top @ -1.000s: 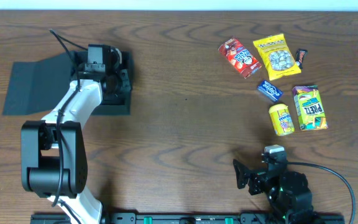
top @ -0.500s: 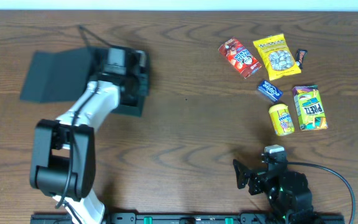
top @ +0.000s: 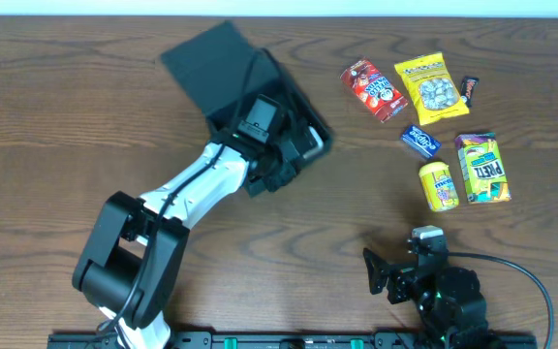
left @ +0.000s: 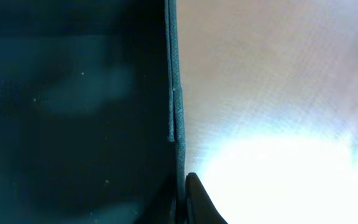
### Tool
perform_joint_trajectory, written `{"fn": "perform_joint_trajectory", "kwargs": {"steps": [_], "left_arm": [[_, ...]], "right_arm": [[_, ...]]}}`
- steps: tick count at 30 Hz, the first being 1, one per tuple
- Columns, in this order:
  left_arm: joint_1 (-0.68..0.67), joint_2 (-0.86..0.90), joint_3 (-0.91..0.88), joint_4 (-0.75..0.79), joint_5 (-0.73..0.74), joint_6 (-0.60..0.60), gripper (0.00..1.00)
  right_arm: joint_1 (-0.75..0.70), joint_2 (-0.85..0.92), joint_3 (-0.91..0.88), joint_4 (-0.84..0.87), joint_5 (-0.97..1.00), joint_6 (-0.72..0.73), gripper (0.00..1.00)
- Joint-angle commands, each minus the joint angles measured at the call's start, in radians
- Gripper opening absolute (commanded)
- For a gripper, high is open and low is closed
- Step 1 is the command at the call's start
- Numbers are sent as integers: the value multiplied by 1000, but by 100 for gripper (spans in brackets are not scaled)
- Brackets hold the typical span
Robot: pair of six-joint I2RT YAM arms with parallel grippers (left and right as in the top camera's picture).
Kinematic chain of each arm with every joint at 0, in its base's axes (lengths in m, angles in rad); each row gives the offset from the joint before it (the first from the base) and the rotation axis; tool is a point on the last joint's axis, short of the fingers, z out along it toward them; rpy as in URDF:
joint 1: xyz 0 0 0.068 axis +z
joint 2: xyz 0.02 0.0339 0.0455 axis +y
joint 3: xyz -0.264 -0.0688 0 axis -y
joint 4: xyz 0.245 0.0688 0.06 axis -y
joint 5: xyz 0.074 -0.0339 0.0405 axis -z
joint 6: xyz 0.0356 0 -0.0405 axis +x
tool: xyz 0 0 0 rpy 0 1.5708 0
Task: Pack container
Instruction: 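Drag the black box rightward to table center with the left gripper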
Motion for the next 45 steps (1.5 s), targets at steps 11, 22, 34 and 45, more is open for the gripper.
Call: {"fn": "perform_joint_trajectory", "kwargs": {"steps": [11,22,34,45], "left_arm": [[-23,-1,18,-134,169,320,5],[-21,-4,58,-177,-6,247,92],[-20,-196,186,-179,-14,-5,95],[103,-222,184,-182,-292,-417,95]], "right_arm": [[9,-6,-8,-1,13,-13,99],[9,-6,-8,-1,13,-13,99],[9,-6,-8,-1,13,-13,99],[9,-6,-8,-1,13,-13,99]]}}
